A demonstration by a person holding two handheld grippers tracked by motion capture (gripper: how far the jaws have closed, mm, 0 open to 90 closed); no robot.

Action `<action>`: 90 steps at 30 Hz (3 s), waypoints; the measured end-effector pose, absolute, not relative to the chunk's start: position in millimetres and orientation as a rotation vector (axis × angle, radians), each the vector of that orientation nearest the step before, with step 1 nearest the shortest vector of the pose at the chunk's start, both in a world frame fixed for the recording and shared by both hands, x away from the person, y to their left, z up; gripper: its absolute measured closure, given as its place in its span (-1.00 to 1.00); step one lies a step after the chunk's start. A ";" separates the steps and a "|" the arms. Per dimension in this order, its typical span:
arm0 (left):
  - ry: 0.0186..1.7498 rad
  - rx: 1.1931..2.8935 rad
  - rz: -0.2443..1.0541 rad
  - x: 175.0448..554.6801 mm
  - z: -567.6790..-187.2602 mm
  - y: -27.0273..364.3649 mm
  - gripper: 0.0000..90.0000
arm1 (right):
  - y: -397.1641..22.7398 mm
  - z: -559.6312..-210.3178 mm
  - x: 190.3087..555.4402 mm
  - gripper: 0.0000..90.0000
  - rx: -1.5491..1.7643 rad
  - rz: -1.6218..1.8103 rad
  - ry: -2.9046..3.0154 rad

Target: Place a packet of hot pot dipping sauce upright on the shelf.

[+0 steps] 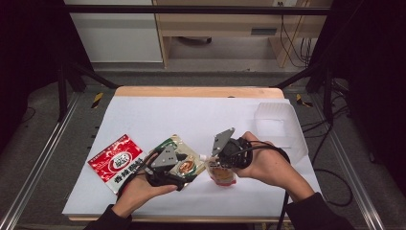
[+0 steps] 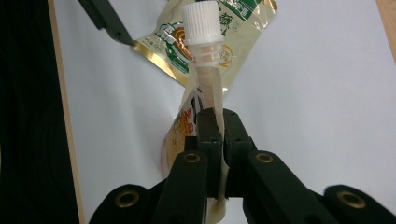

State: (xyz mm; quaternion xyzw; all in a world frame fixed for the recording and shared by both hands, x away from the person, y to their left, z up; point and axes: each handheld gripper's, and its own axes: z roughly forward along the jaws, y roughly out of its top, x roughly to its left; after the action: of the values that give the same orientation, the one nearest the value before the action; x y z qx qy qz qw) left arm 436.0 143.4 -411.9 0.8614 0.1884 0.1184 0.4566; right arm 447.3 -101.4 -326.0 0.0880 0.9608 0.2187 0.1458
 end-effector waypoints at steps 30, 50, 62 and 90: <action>0.757 2.055 0.482 429.5 -433.8 246.2 -0.81 | -120.6 -276.1 466.8 0.97 0.278 0.733 2.696; 0.853 1.983 0.542 426.4 -439.1 262.0 -0.82 | -151.5 -239.7 472.2 0.97 0.308 0.786 2.600; 0.864 1.988 0.547 428.2 -440.7 263.4 -0.82 | -193.8 -228.1 480.8 0.98 0.396 0.794 2.546; 0.872 2.013 0.551 428.6 -443.4 260.9 -0.82 | -274.0 -256.5 500.8 0.98 0.565 0.782 2.494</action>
State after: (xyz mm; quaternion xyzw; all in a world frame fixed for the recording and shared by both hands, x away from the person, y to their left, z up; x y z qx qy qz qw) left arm 428.6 260.9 -443.4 0.8051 0.3490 0.2206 0.4258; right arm 500.8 -274.0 -256.5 0.2057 0.9072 0.2845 0.2317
